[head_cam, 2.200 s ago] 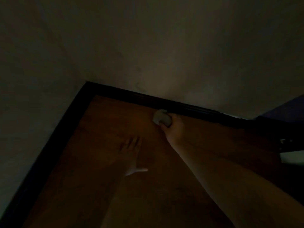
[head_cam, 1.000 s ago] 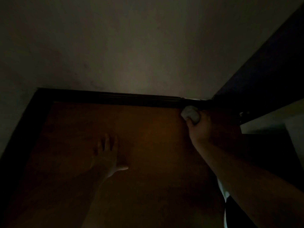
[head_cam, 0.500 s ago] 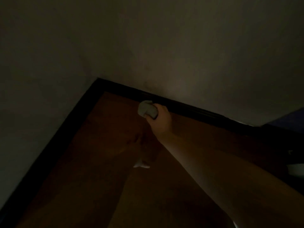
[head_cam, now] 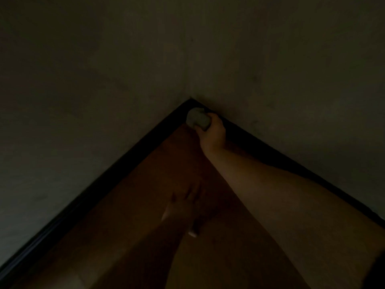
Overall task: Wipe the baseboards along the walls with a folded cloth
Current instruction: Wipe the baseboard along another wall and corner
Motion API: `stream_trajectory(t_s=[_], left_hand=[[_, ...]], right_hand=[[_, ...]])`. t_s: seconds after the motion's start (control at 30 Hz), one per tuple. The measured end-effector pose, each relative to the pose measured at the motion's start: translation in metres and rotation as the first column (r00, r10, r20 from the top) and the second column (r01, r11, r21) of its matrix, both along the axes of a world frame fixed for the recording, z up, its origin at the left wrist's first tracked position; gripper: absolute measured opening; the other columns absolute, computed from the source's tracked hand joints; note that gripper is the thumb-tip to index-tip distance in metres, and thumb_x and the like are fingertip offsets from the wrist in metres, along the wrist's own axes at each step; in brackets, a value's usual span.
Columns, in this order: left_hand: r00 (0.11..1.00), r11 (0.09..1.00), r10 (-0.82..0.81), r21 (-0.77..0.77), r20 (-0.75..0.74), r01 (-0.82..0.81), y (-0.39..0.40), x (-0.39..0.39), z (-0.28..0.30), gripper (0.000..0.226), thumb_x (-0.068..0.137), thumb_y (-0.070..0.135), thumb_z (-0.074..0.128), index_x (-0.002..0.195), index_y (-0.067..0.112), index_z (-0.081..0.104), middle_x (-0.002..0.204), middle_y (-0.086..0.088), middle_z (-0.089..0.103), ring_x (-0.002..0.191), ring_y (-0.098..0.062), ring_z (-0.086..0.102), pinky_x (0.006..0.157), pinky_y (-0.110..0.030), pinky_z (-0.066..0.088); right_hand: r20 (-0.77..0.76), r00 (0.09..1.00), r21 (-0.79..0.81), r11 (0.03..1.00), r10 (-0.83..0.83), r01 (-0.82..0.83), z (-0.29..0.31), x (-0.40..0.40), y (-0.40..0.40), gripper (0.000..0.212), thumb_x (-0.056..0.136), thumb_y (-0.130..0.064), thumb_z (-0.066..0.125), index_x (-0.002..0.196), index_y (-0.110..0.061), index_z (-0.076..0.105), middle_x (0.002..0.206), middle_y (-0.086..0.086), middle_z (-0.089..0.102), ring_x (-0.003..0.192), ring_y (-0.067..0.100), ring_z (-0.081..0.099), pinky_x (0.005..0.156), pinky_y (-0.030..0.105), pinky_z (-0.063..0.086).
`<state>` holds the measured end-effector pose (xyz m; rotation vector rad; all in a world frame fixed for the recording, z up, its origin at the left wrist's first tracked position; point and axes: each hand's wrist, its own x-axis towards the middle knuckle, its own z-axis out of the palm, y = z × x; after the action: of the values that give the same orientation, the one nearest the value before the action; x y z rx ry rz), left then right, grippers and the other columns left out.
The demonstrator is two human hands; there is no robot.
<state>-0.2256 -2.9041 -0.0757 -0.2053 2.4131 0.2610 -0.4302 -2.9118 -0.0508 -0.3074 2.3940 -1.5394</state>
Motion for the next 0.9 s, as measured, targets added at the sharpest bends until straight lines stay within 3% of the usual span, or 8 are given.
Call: stream_trajectory(t_s=[0.13,0.27,0.4,0.6,0.9], left_hand=[[0.998,0.998,-0.054,-0.038,0.031,0.056,0.001,0.000,-0.005,0.136,0.070,0.047,0.084,0.152,0.033,-0.024,0.156,0.002,-0.037,0.148,-0.031,-0.022,0.115,-0.067,0.007],[1.000,0.999,-0.012,-0.034,-0.005,0.012,-0.001,0.002,-0.014,0.138,0.069,0.045,0.085,0.149,0.035,-0.026,0.153,0.005,-0.039,0.147,-0.028,-0.023,0.115,-0.065,0.004],[1.000,1.000,-0.015,-0.020,-0.020,0.014,-0.004,0.004,-0.019,0.140,0.067,0.046,0.085,0.145,0.038,-0.031,0.145,0.008,-0.045,0.146,-0.026,-0.024,0.116,-0.065,0.004],[0.999,0.999,-0.030,-0.029,-0.028,0.029,-0.006,0.005,-0.020,0.137,0.068,0.050,0.084,0.149,0.037,-0.026,0.147,0.008,-0.042,0.148,-0.027,-0.020,0.116,-0.064,0.006],[0.997,0.994,-0.079,-0.081,-0.025,0.077,-0.005,0.001,-0.008,0.133,0.069,0.054,0.082,0.153,0.035,-0.020,0.159,0.004,-0.031,0.151,-0.027,-0.013,0.117,-0.060,0.015]], right_hand=[[0.119,0.993,-0.024,0.999,-0.025,0.028,-0.003,-0.009,-0.029,0.038,0.091,-0.020,0.069,0.126,-0.012,0.056,0.123,0.009,0.059,0.112,0.021,0.055,0.093,0.030,0.044],[0.182,0.979,-0.050,0.993,-0.094,0.105,-0.009,-0.014,-0.042,0.035,0.090,-0.020,0.070,0.122,-0.011,0.057,0.118,0.010,0.061,0.107,0.022,0.058,0.088,0.030,0.047],[0.175,0.970,-0.044,0.983,-0.169,0.179,-0.012,-0.012,-0.047,0.039,0.089,-0.022,0.071,0.124,-0.011,0.058,0.118,0.009,0.063,0.106,0.022,0.060,0.081,0.026,0.045],[0.181,0.956,-0.063,0.968,-0.230,0.244,-0.005,-0.010,-0.044,0.040,0.087,-0.021,0.073,0.123,-0.011,0.058,0.119,0.009,0.063,0.108,0.023,0.060,0.084,0.026,0.044],[0.097,0.960,-0.076,0.960,-0.261,0.269,-0.009,-0.002,0.040,0.027,0.084,-0.022,0.076,0.103,-0.019,0.058,0.096,-0.006,0.058,0.093,0.014,0.059,0.083,0.030,0.051]])
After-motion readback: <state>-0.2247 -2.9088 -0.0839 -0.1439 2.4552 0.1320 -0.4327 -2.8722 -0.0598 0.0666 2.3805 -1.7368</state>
